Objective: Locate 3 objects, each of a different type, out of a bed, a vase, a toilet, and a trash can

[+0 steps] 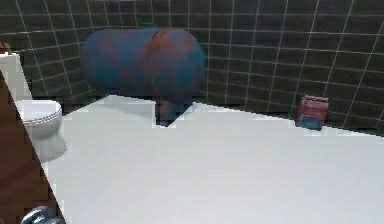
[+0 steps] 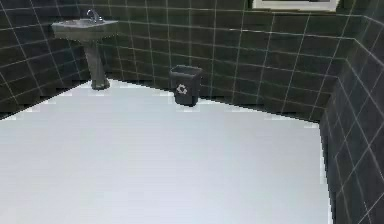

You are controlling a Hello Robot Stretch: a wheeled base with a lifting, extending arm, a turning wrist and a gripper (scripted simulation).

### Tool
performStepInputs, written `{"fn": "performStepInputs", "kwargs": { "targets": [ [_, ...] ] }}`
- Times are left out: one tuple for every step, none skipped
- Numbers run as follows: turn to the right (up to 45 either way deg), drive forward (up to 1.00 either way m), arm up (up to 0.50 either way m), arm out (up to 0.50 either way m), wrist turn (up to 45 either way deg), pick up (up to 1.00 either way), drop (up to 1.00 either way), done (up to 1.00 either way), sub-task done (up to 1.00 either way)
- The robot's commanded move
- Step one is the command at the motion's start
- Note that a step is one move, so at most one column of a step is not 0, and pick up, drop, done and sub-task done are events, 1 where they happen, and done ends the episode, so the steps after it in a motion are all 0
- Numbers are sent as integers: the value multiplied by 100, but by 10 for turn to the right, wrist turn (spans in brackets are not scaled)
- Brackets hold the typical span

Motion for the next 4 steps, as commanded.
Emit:
{"fn": "performStepInputs", "kwargs": {
  "targets": [
    [0,70,0,0,0,0,0,0,0],
    [-450,0,0,0,0,0,0,0,0],
    [-90,0,0,0,0,0,0,0,0],
    [0,90,0,0,0,0,0,0,0]
  ]
}}
